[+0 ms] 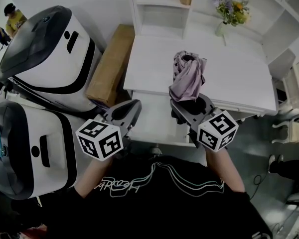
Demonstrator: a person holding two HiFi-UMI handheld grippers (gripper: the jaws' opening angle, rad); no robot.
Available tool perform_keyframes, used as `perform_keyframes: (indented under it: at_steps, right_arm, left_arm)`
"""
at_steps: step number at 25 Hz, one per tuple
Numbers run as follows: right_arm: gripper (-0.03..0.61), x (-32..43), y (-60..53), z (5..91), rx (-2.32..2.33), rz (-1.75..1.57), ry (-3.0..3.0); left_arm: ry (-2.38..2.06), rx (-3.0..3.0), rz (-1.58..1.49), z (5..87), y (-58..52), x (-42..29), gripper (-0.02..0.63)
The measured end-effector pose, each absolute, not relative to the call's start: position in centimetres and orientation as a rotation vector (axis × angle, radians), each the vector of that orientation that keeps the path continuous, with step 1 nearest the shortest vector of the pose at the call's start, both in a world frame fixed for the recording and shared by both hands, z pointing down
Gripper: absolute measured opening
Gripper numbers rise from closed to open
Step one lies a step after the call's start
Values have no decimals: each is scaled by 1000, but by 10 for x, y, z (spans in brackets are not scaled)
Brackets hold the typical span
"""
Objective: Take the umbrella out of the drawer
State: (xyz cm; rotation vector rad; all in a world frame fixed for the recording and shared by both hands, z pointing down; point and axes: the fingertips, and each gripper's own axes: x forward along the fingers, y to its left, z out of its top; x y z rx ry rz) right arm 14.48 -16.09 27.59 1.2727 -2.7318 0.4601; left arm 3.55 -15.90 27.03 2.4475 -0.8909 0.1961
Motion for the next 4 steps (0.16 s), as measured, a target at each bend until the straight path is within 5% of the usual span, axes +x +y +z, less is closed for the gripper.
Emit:
perform_keyframes:
  at_steps: [4]
  right_arm:
    - [213,145,-164,280,1265,467,-2728]
  left_arm:
    - [-893,2445,194,273,-165,36,20]
